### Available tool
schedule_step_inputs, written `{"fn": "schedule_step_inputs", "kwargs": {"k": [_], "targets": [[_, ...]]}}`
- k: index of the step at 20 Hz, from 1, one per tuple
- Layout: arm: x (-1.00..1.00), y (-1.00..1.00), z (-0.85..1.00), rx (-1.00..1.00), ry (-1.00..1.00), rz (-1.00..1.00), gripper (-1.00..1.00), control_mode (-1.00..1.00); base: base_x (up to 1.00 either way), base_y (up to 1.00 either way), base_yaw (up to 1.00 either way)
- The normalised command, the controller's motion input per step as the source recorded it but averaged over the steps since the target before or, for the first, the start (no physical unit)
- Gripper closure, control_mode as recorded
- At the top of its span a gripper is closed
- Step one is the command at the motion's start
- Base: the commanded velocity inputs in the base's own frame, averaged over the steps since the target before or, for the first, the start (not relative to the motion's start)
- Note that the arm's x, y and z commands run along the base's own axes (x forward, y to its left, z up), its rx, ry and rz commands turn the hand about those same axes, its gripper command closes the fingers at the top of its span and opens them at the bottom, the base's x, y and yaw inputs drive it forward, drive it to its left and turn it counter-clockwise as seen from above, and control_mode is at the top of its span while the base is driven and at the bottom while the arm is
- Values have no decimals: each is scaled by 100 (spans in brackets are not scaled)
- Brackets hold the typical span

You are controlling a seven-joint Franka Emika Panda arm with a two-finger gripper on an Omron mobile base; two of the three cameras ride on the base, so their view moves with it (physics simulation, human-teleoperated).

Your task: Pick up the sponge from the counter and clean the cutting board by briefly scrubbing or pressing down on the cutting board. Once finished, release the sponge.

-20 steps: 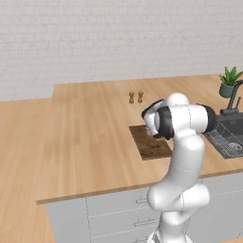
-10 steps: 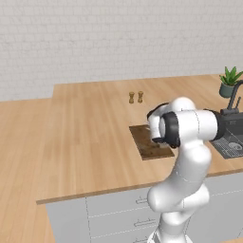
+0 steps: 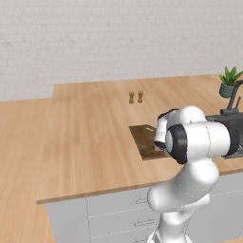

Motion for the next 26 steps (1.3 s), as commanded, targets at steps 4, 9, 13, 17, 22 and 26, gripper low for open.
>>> {"fn": "schedule_step_inputs", "kwargs": {"k": [4,9,13,17,22,26], "targets": [[4,0,43,0,4,0,100,-100,0,0,0],[15,6,99,0,9,0,100,-100,0,0,0],[10,34,100,0,10,0,100,-100,0,0,0],[32,46,100,7,9,0,100,-100,0,0,0],[43,32,100,17,10,0,100,-100,0,0,0],[38,20,100,20,12,0,100,-100,0,0,0]]}}
